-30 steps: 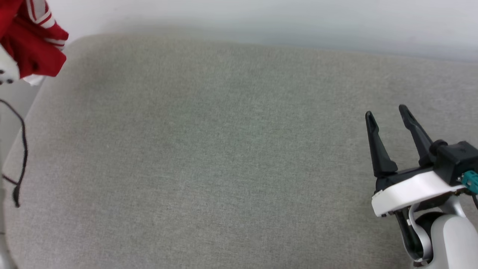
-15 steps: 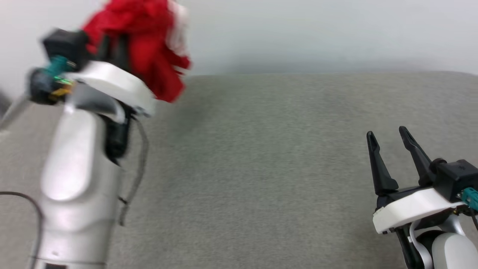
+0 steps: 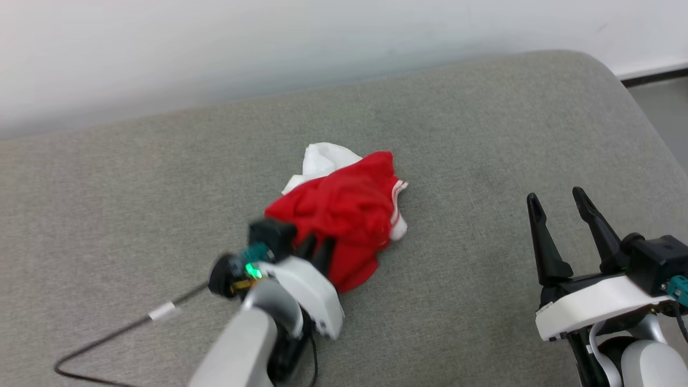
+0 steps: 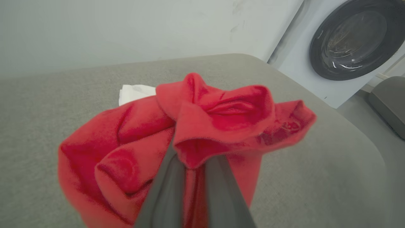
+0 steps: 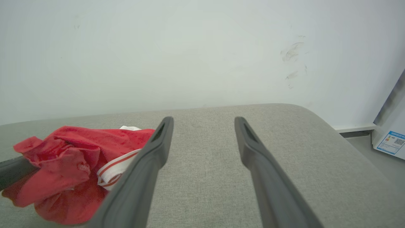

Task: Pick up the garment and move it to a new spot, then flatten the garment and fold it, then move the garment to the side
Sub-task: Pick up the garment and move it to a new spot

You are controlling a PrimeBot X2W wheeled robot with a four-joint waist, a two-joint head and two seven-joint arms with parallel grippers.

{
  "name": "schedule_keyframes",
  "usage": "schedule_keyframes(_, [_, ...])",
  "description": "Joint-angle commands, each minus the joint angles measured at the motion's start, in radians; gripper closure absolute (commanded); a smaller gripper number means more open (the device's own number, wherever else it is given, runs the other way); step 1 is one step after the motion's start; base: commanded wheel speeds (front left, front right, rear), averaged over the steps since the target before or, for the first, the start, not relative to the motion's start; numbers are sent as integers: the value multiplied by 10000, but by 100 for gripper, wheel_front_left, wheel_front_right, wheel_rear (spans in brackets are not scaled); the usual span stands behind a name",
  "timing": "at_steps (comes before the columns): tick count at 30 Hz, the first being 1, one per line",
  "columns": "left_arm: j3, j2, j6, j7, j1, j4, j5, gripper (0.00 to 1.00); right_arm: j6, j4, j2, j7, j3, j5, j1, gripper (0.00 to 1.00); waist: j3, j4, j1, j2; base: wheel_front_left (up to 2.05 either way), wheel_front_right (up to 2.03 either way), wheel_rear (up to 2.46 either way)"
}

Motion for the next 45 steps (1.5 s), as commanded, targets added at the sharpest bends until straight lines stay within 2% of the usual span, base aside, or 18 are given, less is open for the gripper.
schedule_keyframes(1, [-173,-14,26,39,329,0,27,100,-3,32,27,-73,17,77,16,0,268,-195,1,-1,0,0,0])
schedule_keyframes(2, [-231,-21,70,61,600,33,-64,100,-3,60,27,-110,32,106,-21,0,313,-204,1,-1,0,0,0])
schedule_keyframes(4, [-424,-27,129,172,1006,139,-31,55,-3,133,28,-131,69,118,-80,0,338,-184,1,-1,0,0,0])
schedule_keyframes(5, [-483,-42,147,111,1084,101,-45,2,-3,155,28,-153,67,134,-120,0,371,-144,1,-1,0,0,0])
schedule_keyframes(6, [-494,-44,198,-49,1079,6,45,0,-3,172,28,-185,57,116,-172,0,390,-87,1,-1,0,0,0])
schedule_keyframes(12, [-481,-54,479,-1445,822,-868,485,0,-3,295,25,-213,66,54,-207,0,10,402,1,-1,0,0,0])
schedule_keyframes(16, [-244,51,818,-1796,668,-1384,641,0,-3,327,25,-108,-49,-37,-42,0,-326,767,1,-1,0,0,0])
schedule_keyframes(22, [468,500,1376,-1728,840,-1748,518,0,-3,186,24,-9,-359,-90,302,0,-677,1247,1,-1,0,0,0])
schedule_keyframes(29, [1562,1447,2042,-1578,2022,-2005,237,0,-3,-19,26,193,-554,-177,797,0,-1042,1540,1,-1,0,0,0])
schedule_keyframes(33, [1756,1797,2313,-1374,2903,-2404,257,0,-3,-41,26,337,-503,-186,1137,0,-1293,1666,1,-1,0,0,0])
schedule_keyframes(37, [1652,1812,2446,-1208,3510,-2846,233,0,-3,-83,25,430,-367,-198,1377,0,-1422,1710,1,-1,0,0,0])
schedule_keyframes(45, [1486,1810,2527,-1110,3730,-3262,279,0,-3,-160,26,535,-277,-126,1349,0,-1421,1673,1,-1,0,0,0])
